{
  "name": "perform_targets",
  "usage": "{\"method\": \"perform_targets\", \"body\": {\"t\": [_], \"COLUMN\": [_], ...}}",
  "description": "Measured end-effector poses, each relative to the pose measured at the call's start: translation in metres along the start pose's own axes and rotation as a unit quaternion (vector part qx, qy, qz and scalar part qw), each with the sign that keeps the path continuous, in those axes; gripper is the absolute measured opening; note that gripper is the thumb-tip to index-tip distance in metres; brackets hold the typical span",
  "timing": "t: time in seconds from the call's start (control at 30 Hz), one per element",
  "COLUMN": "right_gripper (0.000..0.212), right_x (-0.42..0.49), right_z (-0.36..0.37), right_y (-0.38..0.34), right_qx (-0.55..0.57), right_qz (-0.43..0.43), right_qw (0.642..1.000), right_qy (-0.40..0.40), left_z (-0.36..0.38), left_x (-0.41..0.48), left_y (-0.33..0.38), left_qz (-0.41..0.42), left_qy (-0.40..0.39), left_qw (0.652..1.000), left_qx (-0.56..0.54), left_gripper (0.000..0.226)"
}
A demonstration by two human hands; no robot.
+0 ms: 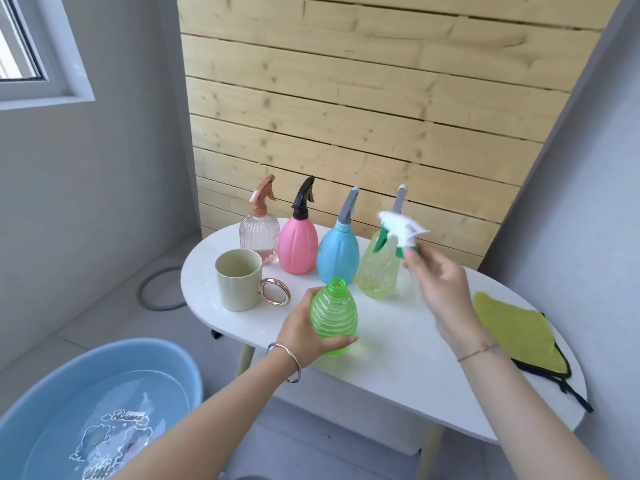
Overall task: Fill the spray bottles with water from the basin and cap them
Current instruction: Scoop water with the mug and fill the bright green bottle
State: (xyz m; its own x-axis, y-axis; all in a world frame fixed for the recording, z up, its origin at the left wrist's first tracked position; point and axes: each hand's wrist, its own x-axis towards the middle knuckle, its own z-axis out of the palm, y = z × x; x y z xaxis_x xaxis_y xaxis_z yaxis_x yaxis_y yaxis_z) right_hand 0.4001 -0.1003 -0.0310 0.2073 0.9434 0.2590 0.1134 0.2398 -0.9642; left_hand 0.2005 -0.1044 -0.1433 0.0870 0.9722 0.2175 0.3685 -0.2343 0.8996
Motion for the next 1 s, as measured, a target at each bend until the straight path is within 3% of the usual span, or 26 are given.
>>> {"method": "perform_targets", "body": {"t": [0.13,0.3,0.43,0.63,0.83,1.0], "right_gripper": [0.014,0.011,0.027,0.012,0.027,0.030], "right_x": [0.006,0.008,0.009,0.007,-0.002,0.000], "right_z": [0.014,0.035,0.049,0.062,0.060,0.045], "right_y": [-0.042,-0.062,-0.063,-0.052,-0.020,-0.001], "right_qx": [0.163,0.259,0.206,0.131,0.017,-0.087], "right_qz": [0.010,0.019,-0.016,-0.053,0.010,0.023], "right_qw": [0.986,0.965,0.978,0.990,0.982,0.959], "right_qy": [-0.019,-0.021,0.001,-0.005,-0.190,-0.270], "left_z": [-0.001,-0.001,-0.001,-0.001,0.000,0.000], "left_x": [0.000,0.000,0.000,0.000,0.000,0.000], "left_y": [-0.001,-0.001,-0.003,-0.004,-0.003,-0.004], "left_qz": [0.001,-0.002,-0.006,-0.013,-0.015,-0.014], "left_qy": [-0.006,-0.012,-0.017,-0.022,-0.021,-0.017], "left_qw": [1.000,1.000,1.000,1.000,1.000,1.000], "left_qx": [0.004,0.005,0.001,-0.005,-0.007,-0.010], "left_gripper": [0.089,0.087,0.085,0.088,0.087,0.087]}}
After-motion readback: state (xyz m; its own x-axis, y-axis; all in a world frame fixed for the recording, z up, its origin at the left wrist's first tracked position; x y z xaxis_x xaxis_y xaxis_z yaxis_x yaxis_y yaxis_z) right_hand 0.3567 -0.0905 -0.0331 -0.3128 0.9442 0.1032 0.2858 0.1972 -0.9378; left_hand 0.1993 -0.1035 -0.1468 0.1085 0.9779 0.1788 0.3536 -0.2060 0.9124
